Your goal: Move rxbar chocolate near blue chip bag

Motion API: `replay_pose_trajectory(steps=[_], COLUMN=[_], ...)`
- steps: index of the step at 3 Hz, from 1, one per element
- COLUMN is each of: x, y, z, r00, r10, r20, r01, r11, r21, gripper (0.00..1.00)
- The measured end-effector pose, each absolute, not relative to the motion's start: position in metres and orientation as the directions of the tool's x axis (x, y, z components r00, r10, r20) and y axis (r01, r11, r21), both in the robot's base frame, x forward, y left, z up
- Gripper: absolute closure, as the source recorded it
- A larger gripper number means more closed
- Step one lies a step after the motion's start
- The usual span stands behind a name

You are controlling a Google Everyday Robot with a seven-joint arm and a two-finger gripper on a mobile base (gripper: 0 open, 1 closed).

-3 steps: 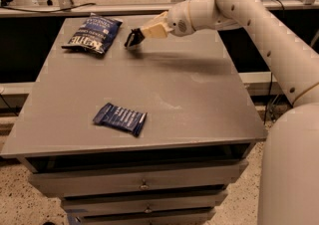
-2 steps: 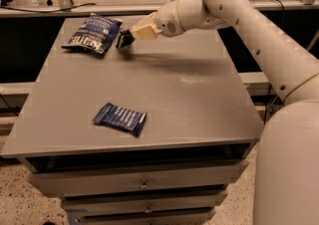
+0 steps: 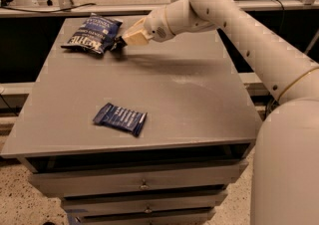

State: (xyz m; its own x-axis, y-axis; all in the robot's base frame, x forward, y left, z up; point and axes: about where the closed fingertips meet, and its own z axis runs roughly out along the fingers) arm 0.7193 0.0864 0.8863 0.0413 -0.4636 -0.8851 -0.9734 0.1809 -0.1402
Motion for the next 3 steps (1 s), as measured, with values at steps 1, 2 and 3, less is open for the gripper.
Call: replay_pose_trajectory(steps=[1,2,3], x=[0.7207,0.7213,0.7207], y=[0.0916,0.0905,0.0874], z=[0.8769,0.8703,0.8697], r00=[0.065,0.076,0.083], r10=[-0.480,-0.503,-0.523], r20=[-0.875,-0.861,-0.848], r01=[-0.971,-0.969,-0.969], r11=[0.174,0.165,0.156], r21=[-0.167,-0.182,-0.191], gripper=[1.00,0.84,0.60])
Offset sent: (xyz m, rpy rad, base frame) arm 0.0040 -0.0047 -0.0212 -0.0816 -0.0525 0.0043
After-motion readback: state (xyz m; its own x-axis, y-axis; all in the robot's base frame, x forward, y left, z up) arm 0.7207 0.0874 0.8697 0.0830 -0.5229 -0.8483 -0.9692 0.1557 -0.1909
